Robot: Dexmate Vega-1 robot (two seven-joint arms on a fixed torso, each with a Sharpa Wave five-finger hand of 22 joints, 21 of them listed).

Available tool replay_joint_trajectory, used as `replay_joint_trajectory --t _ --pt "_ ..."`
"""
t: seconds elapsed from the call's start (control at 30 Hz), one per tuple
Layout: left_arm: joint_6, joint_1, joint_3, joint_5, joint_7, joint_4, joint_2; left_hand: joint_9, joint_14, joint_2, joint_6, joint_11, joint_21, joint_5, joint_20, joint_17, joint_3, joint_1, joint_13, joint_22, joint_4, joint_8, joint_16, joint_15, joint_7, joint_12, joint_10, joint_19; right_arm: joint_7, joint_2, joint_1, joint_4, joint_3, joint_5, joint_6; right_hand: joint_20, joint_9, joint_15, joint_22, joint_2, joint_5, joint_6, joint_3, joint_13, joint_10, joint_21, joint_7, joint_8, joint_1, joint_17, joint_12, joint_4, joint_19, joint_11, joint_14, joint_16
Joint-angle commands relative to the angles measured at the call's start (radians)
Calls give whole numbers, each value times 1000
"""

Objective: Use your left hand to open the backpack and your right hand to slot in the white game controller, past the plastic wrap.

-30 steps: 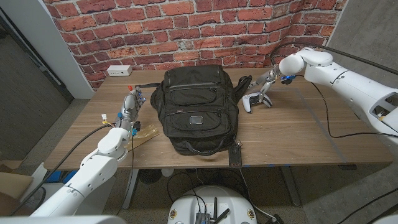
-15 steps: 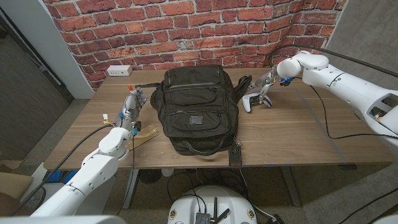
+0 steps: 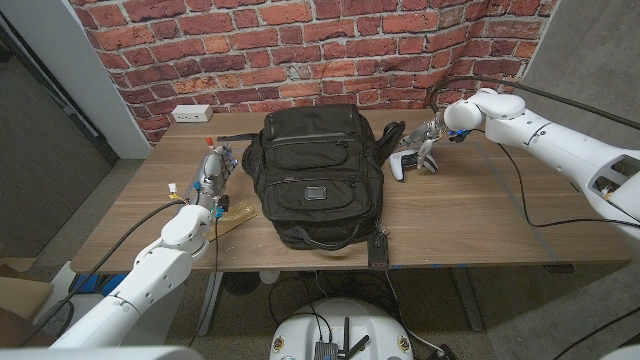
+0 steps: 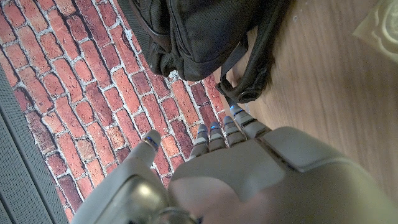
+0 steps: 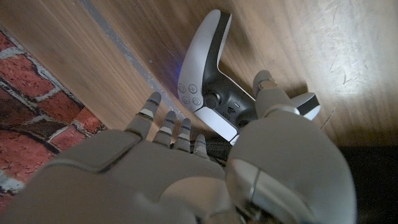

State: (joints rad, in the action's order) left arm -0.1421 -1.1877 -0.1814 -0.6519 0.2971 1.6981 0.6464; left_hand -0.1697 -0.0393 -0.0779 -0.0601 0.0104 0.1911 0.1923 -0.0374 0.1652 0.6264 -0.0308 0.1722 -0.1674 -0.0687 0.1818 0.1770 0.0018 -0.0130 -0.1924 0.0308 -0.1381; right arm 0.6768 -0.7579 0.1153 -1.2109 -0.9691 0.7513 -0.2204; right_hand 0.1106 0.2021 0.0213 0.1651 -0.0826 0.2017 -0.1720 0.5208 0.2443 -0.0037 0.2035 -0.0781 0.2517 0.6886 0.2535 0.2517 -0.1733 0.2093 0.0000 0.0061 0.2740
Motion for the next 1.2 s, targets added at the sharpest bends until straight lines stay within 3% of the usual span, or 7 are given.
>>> replay_joint_trajectory --t 0.03,0.37,0.93,1.2 --pt "4 7 -7 -5 -2 -10 -3 -5 -12 -50 -10 1 -2 6 -27 5 9 10 2 -2 -2 1 0 2 2 1 12 -8 -53 2 9 7 -3 22 -10 -12 3 -9 5 0 -3 8 0 8 30 6 -4 16 19 7 12 2 21 -5 21 14" --pt "5 11 -9 -12 -7 -18 -2 -5 -14 -50 -13 0 -2 6 -27 5 9 10 3 -2 -3 2 0 3 3 1 12 -8 -111 2 15 19 1 26 -32 -46 11 -68 6 4 -12 125 -14 33 120 14 -5 77 39 24 41 7 100 -38 104 57" --pt "5 14 -10 -22 -13 -28 -2 -6 -14 -51 -16 0 -1 6 -27 5 9 10 3 -2 -4 3 0 5 5 2 12 -9 -191 -9 36 6 7 54 -35 -87 14 -125 6 13 -14 233 -29 59 236 14 -24 136 80 42 77 3 172 -70 201 111" --pt "5 11 -7 -27 -16 -29 2 -6 -14 -51 -18 1 -2 6 -27 5 9 11 3 -2 -5 3 0 6 5 1 14 -9 -215 -20 51 -12 9 72 -33 -106 14 -141 6 13 -15 254 -36 70 270 13 -24 150 96 50 88 2 193 -83 236 132"
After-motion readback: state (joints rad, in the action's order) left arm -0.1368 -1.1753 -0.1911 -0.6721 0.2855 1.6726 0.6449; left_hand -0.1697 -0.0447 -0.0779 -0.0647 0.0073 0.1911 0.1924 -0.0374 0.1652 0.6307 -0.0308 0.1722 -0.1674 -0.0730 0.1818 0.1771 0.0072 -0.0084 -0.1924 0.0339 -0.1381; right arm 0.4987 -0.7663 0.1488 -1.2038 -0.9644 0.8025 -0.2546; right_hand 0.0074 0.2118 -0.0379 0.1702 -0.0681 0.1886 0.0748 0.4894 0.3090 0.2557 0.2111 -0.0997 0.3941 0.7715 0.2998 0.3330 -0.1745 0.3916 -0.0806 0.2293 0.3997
